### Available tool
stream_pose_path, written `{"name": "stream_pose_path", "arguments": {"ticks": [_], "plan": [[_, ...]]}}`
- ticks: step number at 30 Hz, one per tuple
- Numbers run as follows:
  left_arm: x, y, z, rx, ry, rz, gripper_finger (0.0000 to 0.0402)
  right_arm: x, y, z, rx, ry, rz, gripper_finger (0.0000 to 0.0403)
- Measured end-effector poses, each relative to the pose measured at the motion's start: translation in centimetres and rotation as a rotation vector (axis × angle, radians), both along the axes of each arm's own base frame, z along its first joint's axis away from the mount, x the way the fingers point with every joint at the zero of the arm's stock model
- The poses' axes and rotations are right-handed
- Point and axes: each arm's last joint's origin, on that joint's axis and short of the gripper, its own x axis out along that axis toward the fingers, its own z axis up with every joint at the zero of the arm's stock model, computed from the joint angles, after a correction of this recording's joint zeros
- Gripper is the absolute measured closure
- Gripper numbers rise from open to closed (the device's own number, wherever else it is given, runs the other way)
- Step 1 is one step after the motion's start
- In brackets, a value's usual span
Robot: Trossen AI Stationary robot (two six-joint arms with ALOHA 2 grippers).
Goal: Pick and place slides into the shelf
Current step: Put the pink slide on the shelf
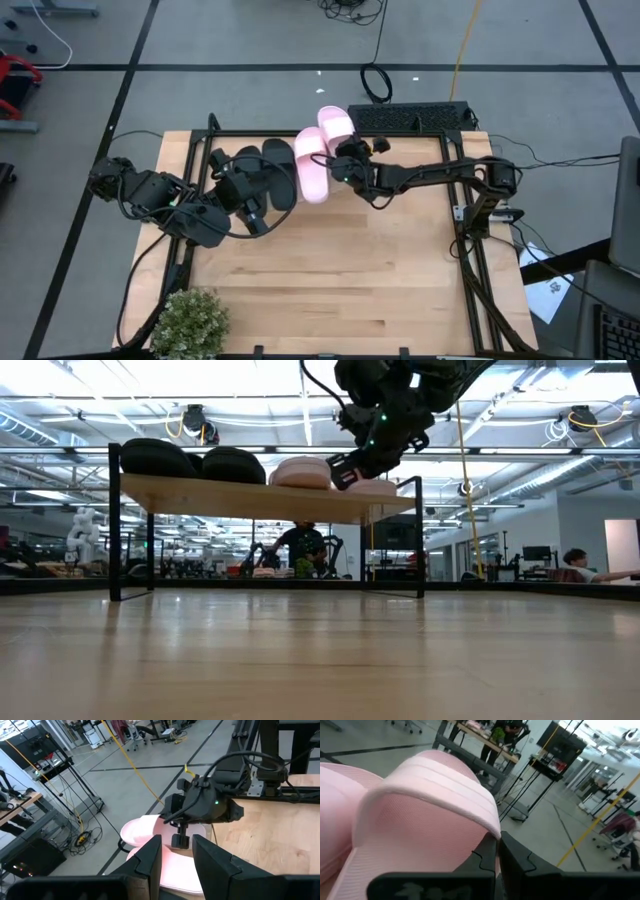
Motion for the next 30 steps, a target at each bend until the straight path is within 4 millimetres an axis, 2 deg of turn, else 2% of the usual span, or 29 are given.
{"name": "stream_pose_path", "arguments": {"ticks": [14, 24, 30], "plan": [[0.0, 0.0, 0.0, 0.009, 0.007, -0.004, 0.0289, -0.8, 1.0, -0.6, 0.100, 0.000, 0.045, 0.0403], [0.0, 0.0, 0.0, 0.011, 0.005, -0.004, 0.0289, -1.8, 0.0, -0.3, 0.197, 0.013, 0.079, 0.0403], [0.1, 0.1, 0.1, 0.018, 0.002, 0.007, 0.0289, -2.3, 0.9, -0.5, 0.145, 0.068, 0.021, 0.0403]]}}
